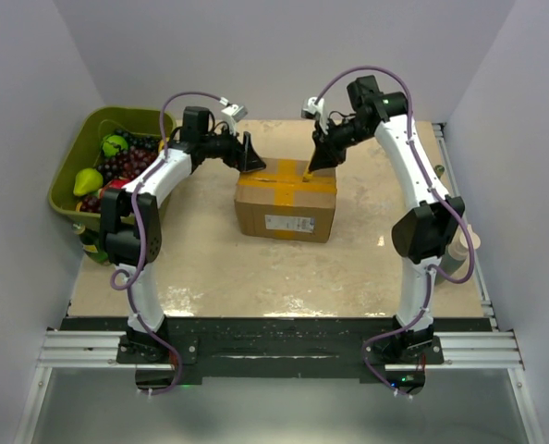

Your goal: Unpack the express box

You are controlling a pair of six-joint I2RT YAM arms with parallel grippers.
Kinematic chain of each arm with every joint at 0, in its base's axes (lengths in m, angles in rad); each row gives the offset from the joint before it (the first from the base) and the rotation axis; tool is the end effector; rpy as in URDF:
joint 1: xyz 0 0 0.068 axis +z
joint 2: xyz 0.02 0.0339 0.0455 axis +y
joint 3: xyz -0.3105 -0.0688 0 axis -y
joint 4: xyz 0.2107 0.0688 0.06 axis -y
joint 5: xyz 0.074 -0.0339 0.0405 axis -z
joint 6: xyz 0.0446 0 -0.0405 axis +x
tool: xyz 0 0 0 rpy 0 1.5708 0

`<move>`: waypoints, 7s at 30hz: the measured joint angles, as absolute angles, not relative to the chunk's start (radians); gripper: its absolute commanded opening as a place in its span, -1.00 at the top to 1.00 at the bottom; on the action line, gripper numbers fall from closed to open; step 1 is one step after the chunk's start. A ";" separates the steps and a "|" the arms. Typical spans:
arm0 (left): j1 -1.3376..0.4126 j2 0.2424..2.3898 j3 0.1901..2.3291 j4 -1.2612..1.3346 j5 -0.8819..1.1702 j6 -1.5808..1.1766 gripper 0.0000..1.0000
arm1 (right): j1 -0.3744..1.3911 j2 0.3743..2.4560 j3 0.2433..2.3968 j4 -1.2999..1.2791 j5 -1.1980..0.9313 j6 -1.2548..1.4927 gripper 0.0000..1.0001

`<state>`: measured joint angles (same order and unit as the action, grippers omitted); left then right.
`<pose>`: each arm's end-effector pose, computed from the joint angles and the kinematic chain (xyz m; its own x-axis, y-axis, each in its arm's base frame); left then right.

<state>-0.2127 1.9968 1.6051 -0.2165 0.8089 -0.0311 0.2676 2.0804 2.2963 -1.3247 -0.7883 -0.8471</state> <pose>0.4350 -0.1269 0.3114 -0.5808 0.1035 -0.8074 0.7084 0.5529 -0.4387 0.3884 0.1393 0.3939 -0.2035 -0.6036 -0.7708 -0.9722 0.2175 0.0863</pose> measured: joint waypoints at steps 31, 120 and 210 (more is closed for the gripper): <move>-0.215 1.997 1.605 -0.205 0.803 0.002 -0.58 | 0.124 1.997 2.213 -1.364 -0.791 -0.836 1.00; -0.722 1.639 1.229 -0.101 0.126 0.429 -0.71 | -0.103 1.806 1.242 0.222 -0.886 0.969 1.00; -0.674 1.738 1.322 -0.102 0.169 0.292 -0.22 | -0.203 1.594 1.048 -0.163 -1.122 0.740 1.00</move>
<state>-0.6739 1.7378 1.3224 -0.1024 0.1688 0.2916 -0.2028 1.5936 1.0477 -0.1631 -1.1221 0.7399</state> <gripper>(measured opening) 0.822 0.187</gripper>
